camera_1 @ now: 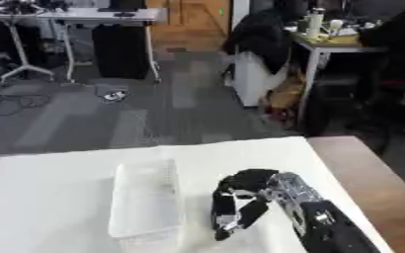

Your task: Pick up objects on the table and place them in the box.

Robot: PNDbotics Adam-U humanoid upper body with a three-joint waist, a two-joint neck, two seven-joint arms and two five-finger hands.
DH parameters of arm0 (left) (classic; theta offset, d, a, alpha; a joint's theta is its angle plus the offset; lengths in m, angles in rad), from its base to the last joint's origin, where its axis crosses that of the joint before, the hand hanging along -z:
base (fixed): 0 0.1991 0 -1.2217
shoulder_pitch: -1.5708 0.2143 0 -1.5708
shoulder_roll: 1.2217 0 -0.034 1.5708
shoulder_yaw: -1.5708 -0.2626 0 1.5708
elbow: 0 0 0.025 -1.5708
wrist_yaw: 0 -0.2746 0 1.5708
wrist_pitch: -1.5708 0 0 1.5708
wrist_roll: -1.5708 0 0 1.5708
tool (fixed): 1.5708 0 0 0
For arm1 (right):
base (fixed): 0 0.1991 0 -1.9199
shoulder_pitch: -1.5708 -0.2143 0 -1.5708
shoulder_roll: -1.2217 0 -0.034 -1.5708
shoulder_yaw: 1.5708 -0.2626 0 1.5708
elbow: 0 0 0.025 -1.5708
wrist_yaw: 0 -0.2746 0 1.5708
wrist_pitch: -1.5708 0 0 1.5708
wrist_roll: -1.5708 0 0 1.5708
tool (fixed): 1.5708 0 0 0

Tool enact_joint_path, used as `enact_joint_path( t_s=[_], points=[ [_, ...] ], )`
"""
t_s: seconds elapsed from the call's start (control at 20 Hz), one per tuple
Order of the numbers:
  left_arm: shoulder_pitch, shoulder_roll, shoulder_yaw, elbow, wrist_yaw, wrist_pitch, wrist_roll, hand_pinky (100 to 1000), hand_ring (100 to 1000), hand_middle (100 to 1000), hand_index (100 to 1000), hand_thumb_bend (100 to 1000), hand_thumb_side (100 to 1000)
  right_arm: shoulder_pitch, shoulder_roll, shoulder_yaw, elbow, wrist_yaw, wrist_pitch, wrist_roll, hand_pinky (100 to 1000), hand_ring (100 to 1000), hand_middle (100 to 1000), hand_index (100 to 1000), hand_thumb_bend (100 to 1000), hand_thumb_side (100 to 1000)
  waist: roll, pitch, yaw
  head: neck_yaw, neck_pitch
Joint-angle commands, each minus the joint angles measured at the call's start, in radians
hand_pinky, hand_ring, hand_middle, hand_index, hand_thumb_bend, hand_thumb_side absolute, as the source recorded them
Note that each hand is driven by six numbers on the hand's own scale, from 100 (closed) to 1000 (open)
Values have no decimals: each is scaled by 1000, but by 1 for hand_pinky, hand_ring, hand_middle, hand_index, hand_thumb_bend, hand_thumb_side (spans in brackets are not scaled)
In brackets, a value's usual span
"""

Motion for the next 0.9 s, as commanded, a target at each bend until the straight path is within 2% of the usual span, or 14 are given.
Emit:
enact_joint_path(
  t_s=[0.05,0.25,0.4,0.45,0.5,0.55,0.9],
  points=[
    [-18,22,5,-14,2,-1,-1,588,602,741,861,154,1000,-19,-7,-14,5,27,-103,93,774,767,825,923,833,1000,4,-9,1,-2,-6],
    [-18,22,5,-14,2,-1,-1,588,603,741,861,154,1000,-23,-8,-30,-1,53,-87,63,776,766,824,908,837,1000,4,-9,0,-1,-6],
    [-17,22,6,-14,2,-1,0,589,603,741,861,154,1000,-20,0,-52,-8,90,-50,24,775,763,819,894,849,1000,5,-11,-1,2,-6],
    [-16,21,7,-14,2,-1,0,589,603,741,861,154,1000,-19,3,-61,-12,105,-33,8,774,761,818,890,827,1000,6,-11,-2,2,-6],
    [-16,21,7,-14,2,-1,0,589,603,741,861,154,1000,-17,6,-68,-15,119,-18,-10,774,760,819,886,766,1000,6,-11,-2,2,-7],
    [-16,21,7,-14,2,-1,0,588,603,741,861,154,1000,-16,8,-75,-19,132,-3,-27,773,759,814,881,853,1000,7,-11,-2,3,-8],
    [-15,21,7,-14,2,-1,0,588,602,741,861,154,1000,-14,9,-98,-42,184,45,-106,775,760,810,864,849,1000,7,-10,-3,3,-9]
  ],
)
